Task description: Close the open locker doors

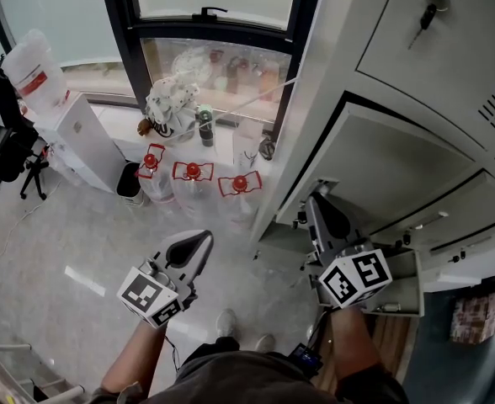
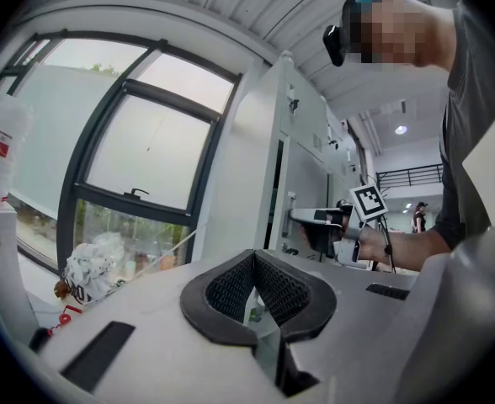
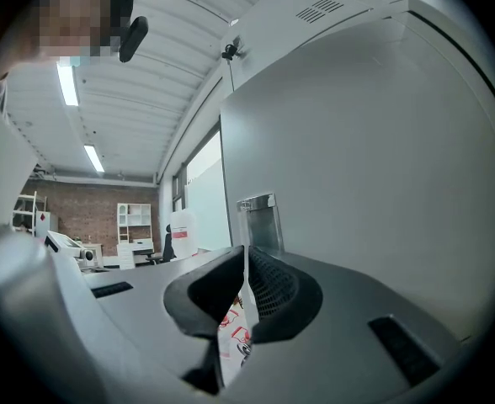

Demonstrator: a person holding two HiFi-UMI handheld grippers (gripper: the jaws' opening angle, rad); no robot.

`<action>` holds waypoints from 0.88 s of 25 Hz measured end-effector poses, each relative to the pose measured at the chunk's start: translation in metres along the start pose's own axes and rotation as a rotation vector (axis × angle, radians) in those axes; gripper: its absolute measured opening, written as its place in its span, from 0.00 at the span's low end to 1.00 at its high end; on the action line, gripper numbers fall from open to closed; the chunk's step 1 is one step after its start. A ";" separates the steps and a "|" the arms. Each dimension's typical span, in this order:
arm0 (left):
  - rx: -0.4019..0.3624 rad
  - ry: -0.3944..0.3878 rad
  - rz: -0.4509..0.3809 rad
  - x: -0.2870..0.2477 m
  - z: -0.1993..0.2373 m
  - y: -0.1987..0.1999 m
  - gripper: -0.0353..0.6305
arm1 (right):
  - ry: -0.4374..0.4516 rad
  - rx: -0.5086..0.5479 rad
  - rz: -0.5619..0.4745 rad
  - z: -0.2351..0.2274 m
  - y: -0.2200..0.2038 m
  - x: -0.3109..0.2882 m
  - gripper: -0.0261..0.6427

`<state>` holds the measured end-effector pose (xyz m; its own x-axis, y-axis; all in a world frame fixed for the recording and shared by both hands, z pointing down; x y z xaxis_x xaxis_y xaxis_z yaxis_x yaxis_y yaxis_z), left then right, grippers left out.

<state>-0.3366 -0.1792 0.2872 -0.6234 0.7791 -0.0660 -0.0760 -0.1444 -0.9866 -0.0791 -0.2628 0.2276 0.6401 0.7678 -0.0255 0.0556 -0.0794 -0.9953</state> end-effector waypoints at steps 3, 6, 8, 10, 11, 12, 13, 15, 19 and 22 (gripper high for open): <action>0.005 0.006 0.007 -0.002 0.004 0.001 0.07 | -0.008 -0.007 0.000 -0.004 -0.003 -0.004 0.06; 0.009 0.005 0.007 -0.003 0.007 0.001 0.07 | -0.012 -0.009 0.003 -0.007 -0.002 -0.008 0.06; 0.010 0.001 0.006 -0.004 0.009 0.001 0.07 | -0.016 -0.011 0.004 -0.008 -0.001 -0.010 0.06; 0.011 0.001 0.006 -0.006 0.011 0.001 0.07 | -0.021 -0.010 0.005 -0.009 -0.001 -0.012 0.06; 0.011 0.000 0.006 -0.006 0.012 0.001 0.07 | -0.022 -0.008 0.005 -0.010 -0.001 -0.013 0.06; 0.012 -0.001 0.005 -0.006 0.013 0.001 0.07 | -0.023 -0.005 0.006 -0.010 -0.001 -0.014 0.06; 0.012 -0.002 0.005 -0.007 0.013 0.001 0.07 | -0.024 -0.003 0.008 -0.010 -0.001 -0.015 0.06; 0.014 -0.004 0.005 -0.008 0.015 0.000 0.07 | -0.026 -0.003 0.013 -0.010 -0.002 -0.016 0.06; 0.017 -0.009 0.009 -0.010 0.016 -0.001 0.07 | -0.032 -0.004 0.020 -0.012 -0.004 -0.018 0.06; 0.018 -0.011 0.010 -0.010 0.017 -0.001 0.07 | -0.038 -0.004 0.023 -0.013 -0.005 -0.020 0.06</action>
<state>-0.3438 -0.1970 0.2918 -0.6329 0.7706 -0.0741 -0.0835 -0.1632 -0.9831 -0.0822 -0.2854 0.2342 0.6120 0.7892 -0.0517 0.0444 -0.0995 -0.9940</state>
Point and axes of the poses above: the fingertips, and each gripper's own axes: x backward along the fingers, z to its left, y out of its top, the point moved 7 cm from there along x, backward along the fingers, and after that the axes turned 2 degrees about z, right-handed, at the moved point
